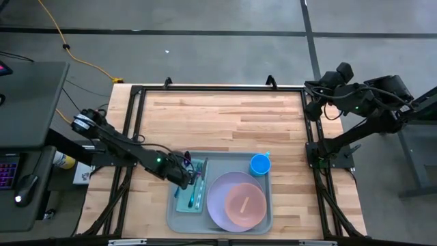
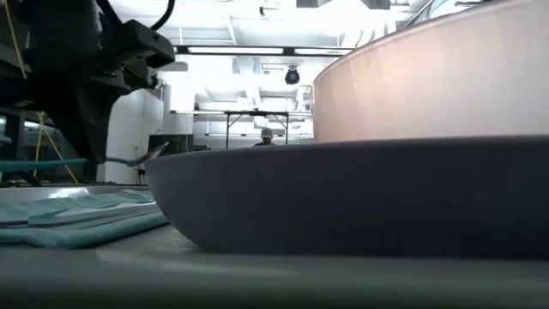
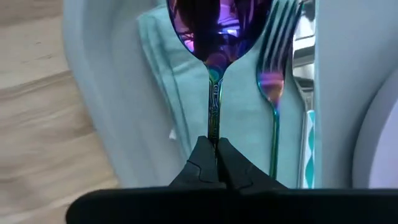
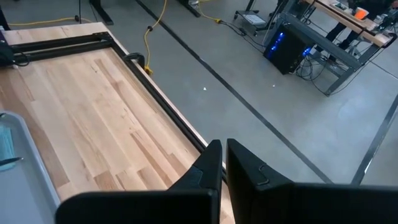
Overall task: Set up tray
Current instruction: Put the blue spoon on top of the blue napkin to the left of the blue fork
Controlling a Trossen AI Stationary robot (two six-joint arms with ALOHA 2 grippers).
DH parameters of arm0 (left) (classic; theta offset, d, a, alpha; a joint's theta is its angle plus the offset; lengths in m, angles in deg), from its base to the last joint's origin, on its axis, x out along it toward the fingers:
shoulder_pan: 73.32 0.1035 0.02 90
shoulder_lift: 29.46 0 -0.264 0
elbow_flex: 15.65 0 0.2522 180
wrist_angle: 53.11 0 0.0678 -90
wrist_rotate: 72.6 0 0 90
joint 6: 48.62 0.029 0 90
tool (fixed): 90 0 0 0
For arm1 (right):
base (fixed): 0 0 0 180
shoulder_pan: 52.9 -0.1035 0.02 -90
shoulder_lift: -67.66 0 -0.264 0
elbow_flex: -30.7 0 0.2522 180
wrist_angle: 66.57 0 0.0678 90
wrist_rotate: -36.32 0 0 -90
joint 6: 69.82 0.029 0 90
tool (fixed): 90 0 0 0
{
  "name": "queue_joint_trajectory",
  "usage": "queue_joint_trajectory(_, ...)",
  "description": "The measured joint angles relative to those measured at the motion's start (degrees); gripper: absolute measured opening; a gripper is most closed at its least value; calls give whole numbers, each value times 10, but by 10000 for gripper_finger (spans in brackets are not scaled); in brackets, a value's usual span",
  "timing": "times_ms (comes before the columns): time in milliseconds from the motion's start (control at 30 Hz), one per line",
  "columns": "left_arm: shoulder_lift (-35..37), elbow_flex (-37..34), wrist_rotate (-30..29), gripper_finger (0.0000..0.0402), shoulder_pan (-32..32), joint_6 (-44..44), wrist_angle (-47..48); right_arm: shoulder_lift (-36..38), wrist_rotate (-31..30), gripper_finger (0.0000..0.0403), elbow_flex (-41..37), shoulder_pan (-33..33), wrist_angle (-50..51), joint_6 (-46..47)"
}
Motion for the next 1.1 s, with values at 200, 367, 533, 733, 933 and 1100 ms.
queue_joint_trajectory(200,-37,26,-2,11,-8,-1,0,0,9,0,0,0,0,9)
queue_joint_trajectory(367,-57,28,-5,11,-14,-1,-5,-2,10,0,0,0,0,19)
queue_joint_trajectory(533,-66,28,-23,11,-13,-2,5,-7,22,0,0,0,0,15)
queue_joint_trajectory(733,-80,28,-24,11,-13,-2,-40,-8,43,0,0,0,0,0)
queue_joint_trajectory(933,-98,70,-9,11,-13,-3,-28,-7,65,0,0,0,0,-39)
queue_joint_trajectory(1100,-119,140,18,11,-12,-4,99,-5,99,0,0,-2,0,-66)
